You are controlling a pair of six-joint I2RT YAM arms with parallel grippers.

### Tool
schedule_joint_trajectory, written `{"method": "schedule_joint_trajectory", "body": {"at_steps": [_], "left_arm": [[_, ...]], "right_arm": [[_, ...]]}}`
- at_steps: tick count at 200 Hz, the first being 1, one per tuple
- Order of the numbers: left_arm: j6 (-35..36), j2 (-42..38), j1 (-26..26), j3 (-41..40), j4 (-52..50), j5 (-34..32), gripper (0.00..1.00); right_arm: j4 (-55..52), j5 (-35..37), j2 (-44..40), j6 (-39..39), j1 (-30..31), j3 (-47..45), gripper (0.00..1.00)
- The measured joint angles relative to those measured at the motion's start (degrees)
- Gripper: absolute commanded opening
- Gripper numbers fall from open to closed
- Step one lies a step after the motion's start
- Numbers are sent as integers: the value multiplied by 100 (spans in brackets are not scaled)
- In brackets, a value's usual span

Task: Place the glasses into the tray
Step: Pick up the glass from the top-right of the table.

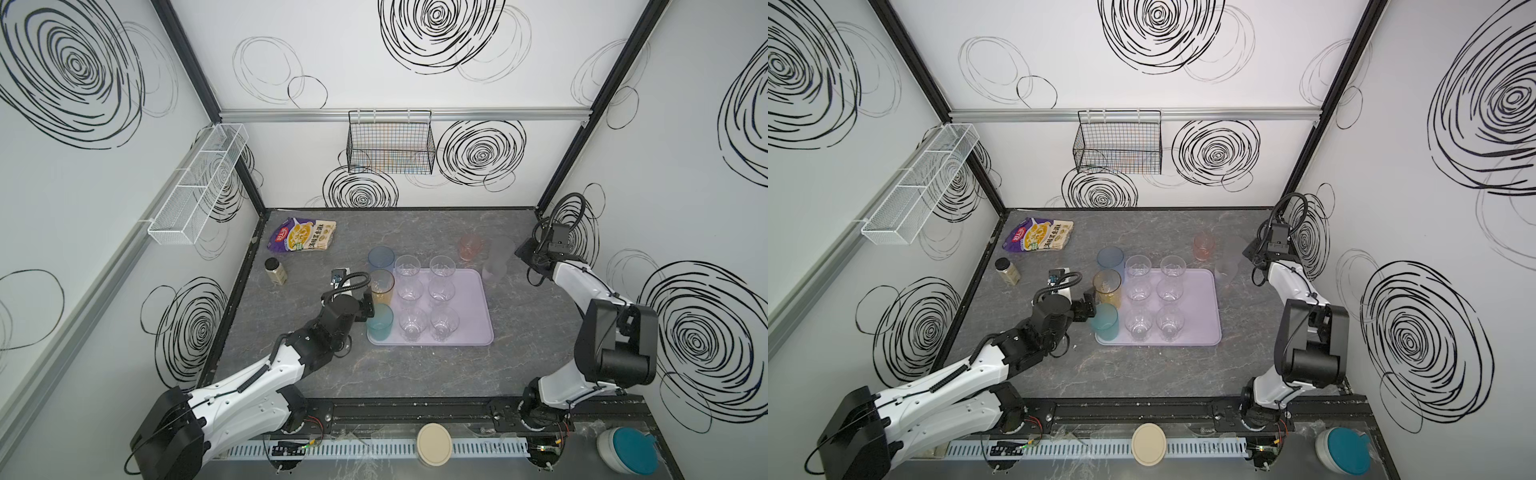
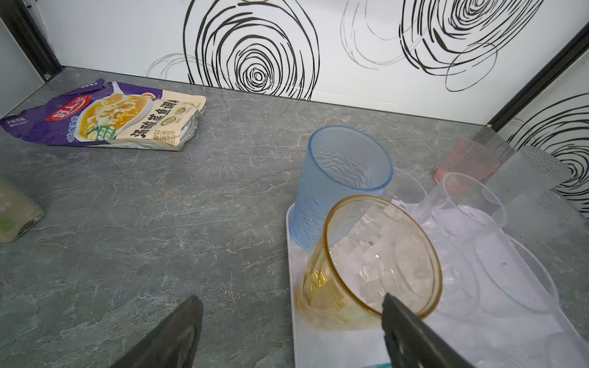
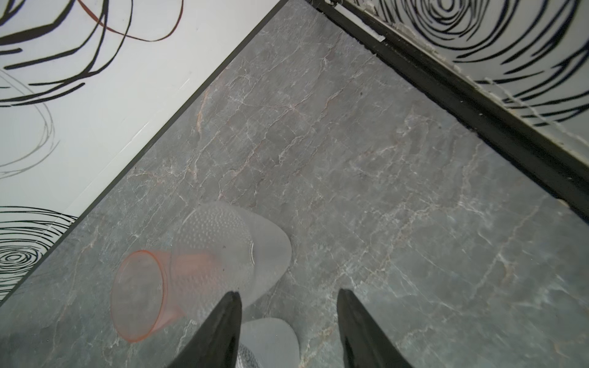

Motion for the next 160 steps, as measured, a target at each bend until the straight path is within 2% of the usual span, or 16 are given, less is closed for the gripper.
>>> {"method": "schedule_joint_trajectory", "body": {"at_steps": [47, 73, 103, 160], "left_arm": [[0, -85, 179, -118, 170, 13, 90], [0, -79, 214, -160, 247, 68, 90], [-2, -22, 321, -181, 315, 208, 90], [0, -4, 339, -216, 424, 354, 90]], "right_arm": [[28, -361, 960, 162, 7, 608, 48], [35, -509, 1246, 212, 48, 614, 41], [52, -579, 1342, 227, 74, 614, 28], [42, -424, 1320, 181, 85, 614, 14]]}}
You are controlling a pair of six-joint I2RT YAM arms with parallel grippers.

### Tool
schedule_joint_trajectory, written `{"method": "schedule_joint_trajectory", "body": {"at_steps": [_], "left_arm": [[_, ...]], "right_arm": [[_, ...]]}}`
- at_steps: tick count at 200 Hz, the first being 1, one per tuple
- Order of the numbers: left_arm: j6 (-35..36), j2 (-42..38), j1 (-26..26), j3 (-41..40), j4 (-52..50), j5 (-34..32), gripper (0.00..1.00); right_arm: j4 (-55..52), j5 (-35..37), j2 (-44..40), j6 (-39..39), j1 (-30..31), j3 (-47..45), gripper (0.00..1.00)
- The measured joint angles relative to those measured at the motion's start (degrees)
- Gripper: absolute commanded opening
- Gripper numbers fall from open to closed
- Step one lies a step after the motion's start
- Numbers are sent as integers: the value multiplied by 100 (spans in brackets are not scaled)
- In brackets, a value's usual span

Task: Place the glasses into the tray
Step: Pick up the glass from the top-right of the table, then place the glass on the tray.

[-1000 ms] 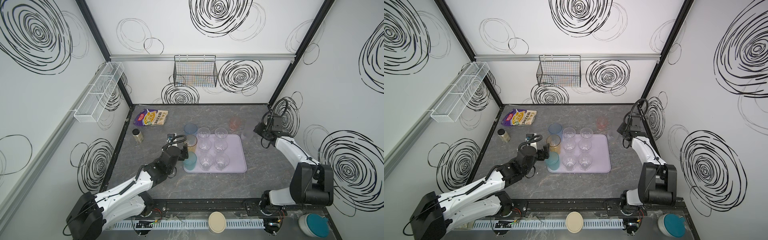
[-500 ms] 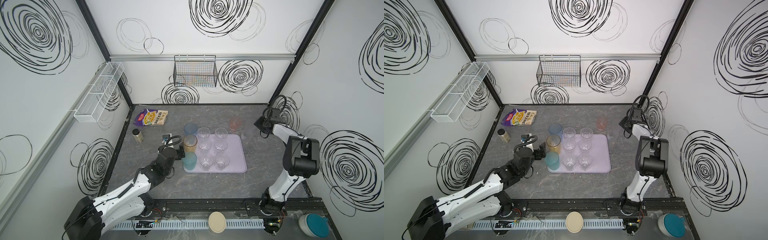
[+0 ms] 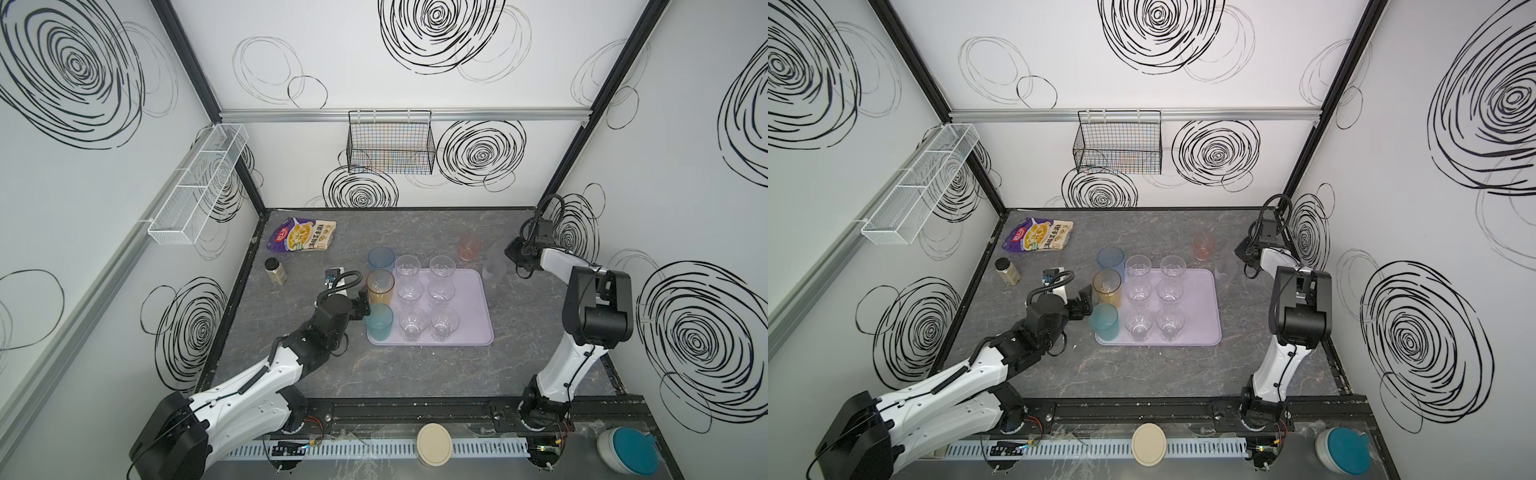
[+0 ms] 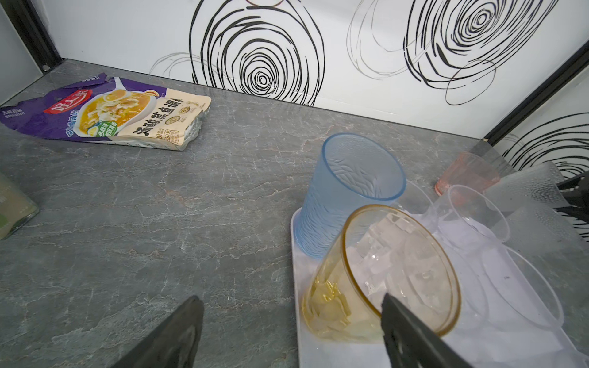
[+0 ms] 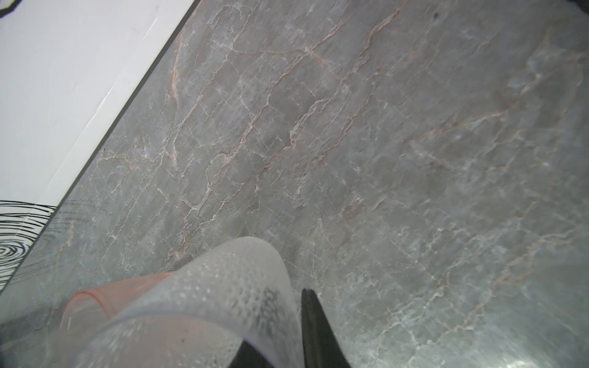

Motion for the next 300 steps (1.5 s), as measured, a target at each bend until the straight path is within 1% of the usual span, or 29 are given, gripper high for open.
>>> {"method": "schedule_joint_trajectory", "body": {"at_steps": [42, 68, 88, 107, 122, 138, 148, 175, 200, 224, 259, 300], "left_arm": [[0, -4, 35, 0, 37, 26, 90], [7, -44, 44, 0, 28, 13, 90], [26, -109, 76, -2, 28, -11, 90], [35, -170, 96, -31, 46, -50, 90], [48, -192, 101, -63, 50, -76, 90], [50, -195, 101, -94, 46, -83, 90], [50, -195, 101, -98, 50, -81, 90], [50, -162, 101, -98, 70, -81, 90], [52, -125, 101, -105, 66, -81, 90], [68, -122, 101, -122, 70, -79, 90], [98, -37, 101, -125, 70, -76, 89], [109, -2, 101, -153, 116, -74, 89]], "right_arm": [[-127, 192, -243, -33, 22, 0, 11], [-315, 376, -717, -96, 114, 24, 10], [-566, 636, -1152, -197, 315, 179, 10], [-723, 964, -1598, -396, 752, 348, 9], [-772, 1207, -2009, -649, 1285, 319, 10], [-852, 1276, -2323, -898, 1786, 229, 9], [-988, 1266, -2396, -1027, 1971, 210, 9], [-1436, 1261, -2262, -1351, 2124, 133, 8], [-1722, 1268, -2022, -1495, 2229, -109, 8], [-1976, 1237, -1556, -1539, 2308, -164, 8], [-2310, 1351, -780, -1543, 2417, 48, 8], [-2457, 1585, -645, -1543, 2468, 168, 7]]}}
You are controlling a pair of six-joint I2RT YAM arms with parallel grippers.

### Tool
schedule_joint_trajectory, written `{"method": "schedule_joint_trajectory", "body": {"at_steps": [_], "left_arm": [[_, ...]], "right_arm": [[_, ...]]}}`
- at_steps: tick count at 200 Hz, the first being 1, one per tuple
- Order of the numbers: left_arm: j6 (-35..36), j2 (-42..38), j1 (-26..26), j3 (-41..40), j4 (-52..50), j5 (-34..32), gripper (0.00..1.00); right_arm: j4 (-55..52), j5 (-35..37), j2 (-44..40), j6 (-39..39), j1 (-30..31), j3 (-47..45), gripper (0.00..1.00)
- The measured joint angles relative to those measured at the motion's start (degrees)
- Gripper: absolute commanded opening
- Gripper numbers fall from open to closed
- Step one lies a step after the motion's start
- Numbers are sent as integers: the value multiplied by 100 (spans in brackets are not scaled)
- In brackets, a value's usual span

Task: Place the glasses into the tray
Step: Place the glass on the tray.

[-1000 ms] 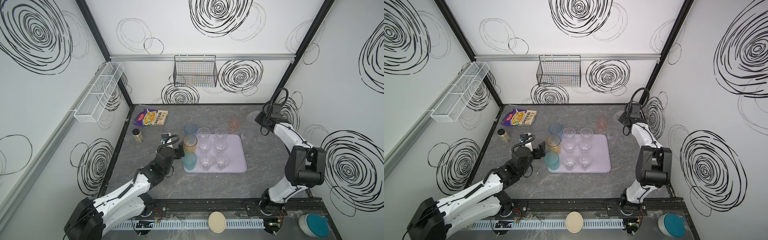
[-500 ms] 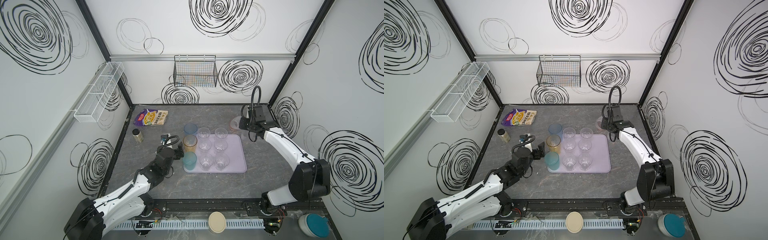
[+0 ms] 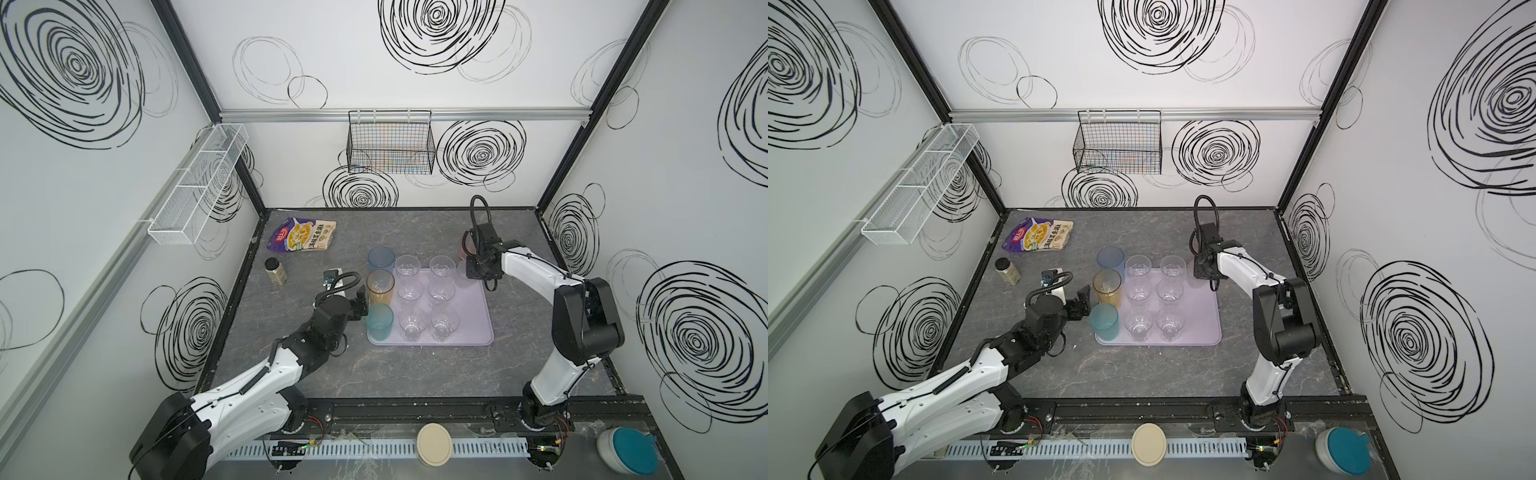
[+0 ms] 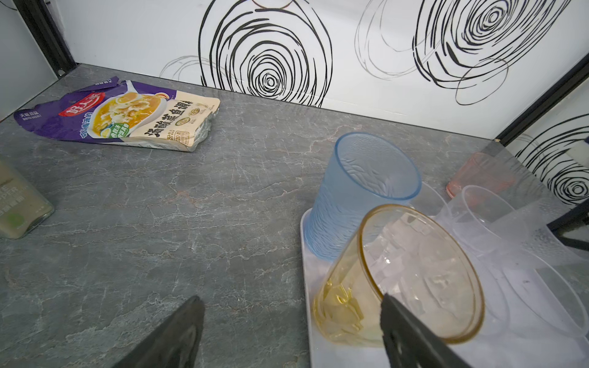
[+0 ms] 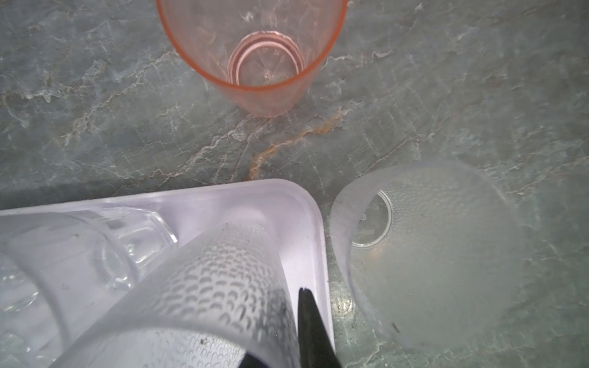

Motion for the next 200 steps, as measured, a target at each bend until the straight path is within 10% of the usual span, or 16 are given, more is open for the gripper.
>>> {"method": "schedule_joint_trajectory", "body": {"at_steps": [200], "left_arm": [[538, -247, -308, 262, -254, -273, 89]], "right_arm": [[-367, 199, -520, 72, -83, 625, 36]]}}
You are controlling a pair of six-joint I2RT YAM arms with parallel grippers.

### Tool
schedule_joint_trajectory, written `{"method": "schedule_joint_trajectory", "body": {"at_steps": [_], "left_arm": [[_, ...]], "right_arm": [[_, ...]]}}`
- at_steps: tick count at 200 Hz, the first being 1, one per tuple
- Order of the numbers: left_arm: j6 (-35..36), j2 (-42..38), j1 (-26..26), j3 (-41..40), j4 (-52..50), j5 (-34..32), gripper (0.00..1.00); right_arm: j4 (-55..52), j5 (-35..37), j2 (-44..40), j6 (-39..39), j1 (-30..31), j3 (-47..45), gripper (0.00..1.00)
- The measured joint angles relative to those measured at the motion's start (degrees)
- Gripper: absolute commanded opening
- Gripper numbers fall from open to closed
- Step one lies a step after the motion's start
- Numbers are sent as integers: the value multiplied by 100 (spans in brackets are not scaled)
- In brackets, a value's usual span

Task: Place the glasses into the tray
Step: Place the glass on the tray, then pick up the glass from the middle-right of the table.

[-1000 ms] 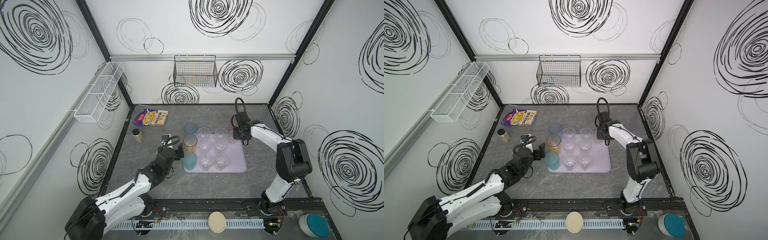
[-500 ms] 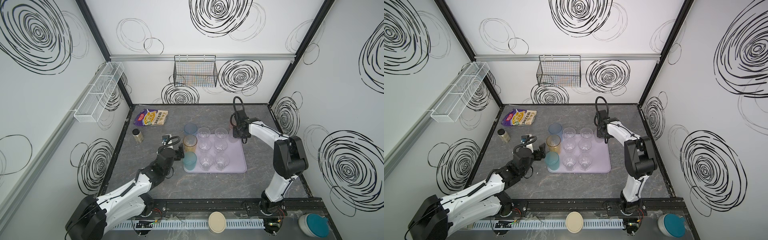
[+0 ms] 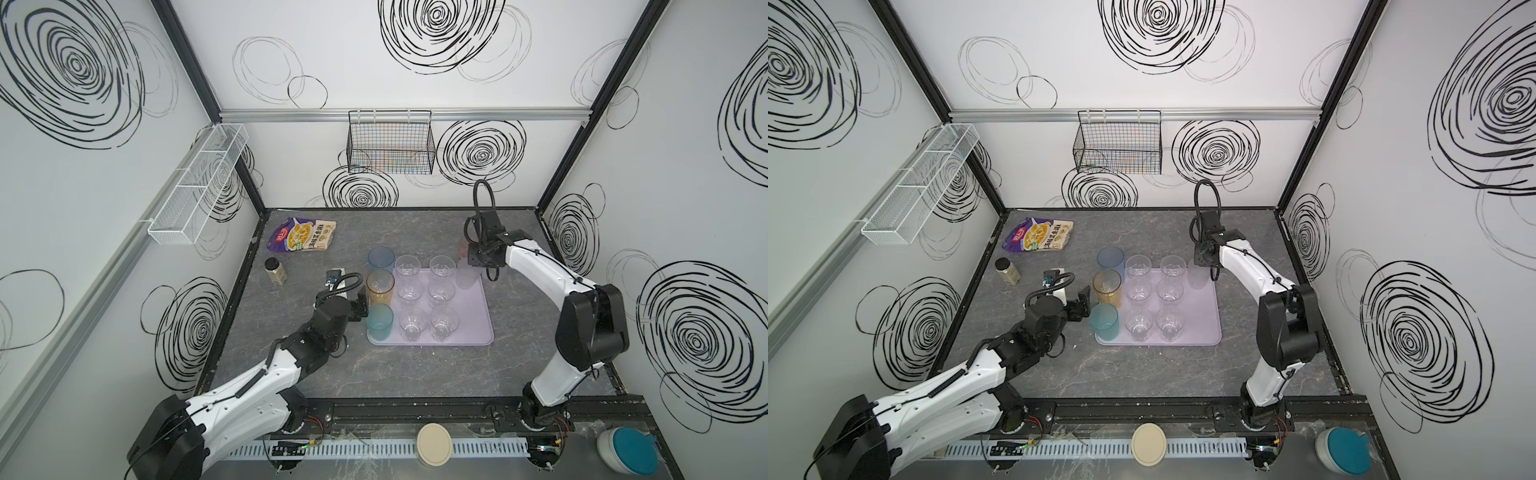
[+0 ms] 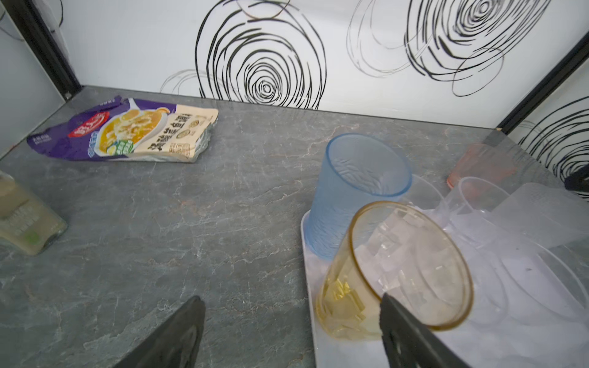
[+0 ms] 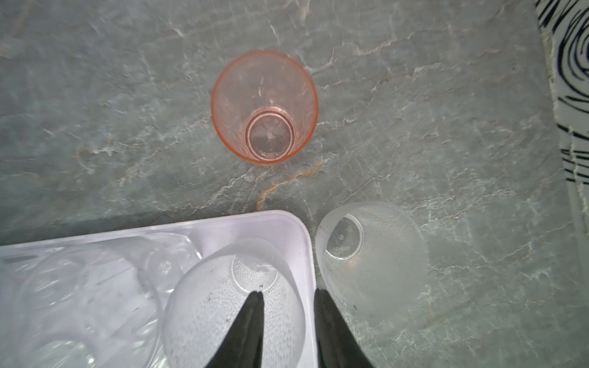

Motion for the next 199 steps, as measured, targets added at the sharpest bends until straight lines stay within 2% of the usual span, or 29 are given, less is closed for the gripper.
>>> {"method": "schedule_joint_trajectory", "body": {"at_steps": [12, 37, 54, 71, 94, 126, 169, 199], "left_arm": [[210, -92, -155, 214, -39, -166, 89], [612, -166, -562, 623, -94, -525, 89], [905, -96, -986, 835, -103, -682, 89], [1172, 138, -1425, 994, -85, -789, 90], [1405, 623, -1915, 1080, -52, -796, 90], [1462, 1187, -2354, 1080, -42, -756, 91], [1471, 1384, -2437, 1080, 31, -710, 92], [1550, 1403, -2435, 1080, 96, -649, 92]], "right_arm": [[142, -179, -352, 46, -199, -133, 38], [610, -649, -1047, 260, -1082, -752, 47], [962, -931, -1276, 426, -1657, -1261, 49], [1248, -1213, -1344, 562, -1971, -1749, 50], [1427, -1515, -1279, 704, -2087, -2105, 50], [1591, -1810, -922, 820, -2090, -2070, 50], [1735, -2011, -444, 903, -2039, -2057, 48], [1915, -2057, -289, 931, -2035, -2057, 39]]}}
